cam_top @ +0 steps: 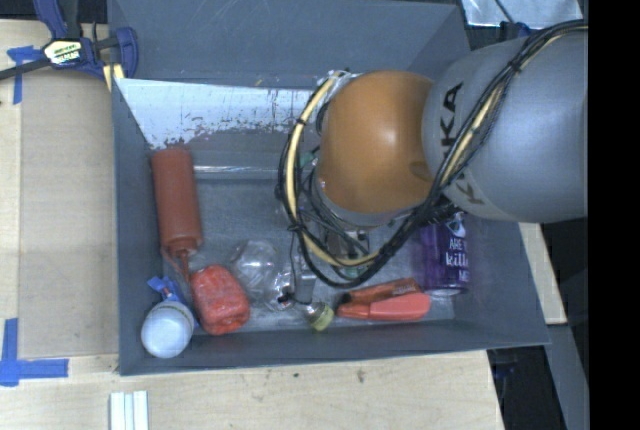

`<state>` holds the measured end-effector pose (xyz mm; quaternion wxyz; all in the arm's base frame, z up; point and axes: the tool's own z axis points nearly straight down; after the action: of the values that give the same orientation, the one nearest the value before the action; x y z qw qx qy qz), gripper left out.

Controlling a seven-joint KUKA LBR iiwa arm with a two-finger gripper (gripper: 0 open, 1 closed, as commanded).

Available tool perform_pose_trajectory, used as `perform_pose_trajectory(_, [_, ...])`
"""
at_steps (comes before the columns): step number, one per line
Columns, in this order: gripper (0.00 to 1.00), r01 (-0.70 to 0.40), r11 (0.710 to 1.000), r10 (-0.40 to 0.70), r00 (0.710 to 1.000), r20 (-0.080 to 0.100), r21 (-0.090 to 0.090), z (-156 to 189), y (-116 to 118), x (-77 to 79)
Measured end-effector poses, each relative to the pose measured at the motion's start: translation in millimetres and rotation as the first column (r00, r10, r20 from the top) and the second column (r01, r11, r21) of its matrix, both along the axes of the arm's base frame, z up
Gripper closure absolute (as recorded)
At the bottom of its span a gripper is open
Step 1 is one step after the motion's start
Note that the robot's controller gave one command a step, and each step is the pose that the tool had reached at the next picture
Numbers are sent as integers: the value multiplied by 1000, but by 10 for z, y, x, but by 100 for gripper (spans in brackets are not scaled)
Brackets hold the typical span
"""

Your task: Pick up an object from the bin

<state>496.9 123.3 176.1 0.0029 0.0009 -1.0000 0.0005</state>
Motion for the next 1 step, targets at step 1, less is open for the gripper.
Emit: perform_pose_trajectory(1, [0,2,1000,-2,1000,8,2,43,-3,19])
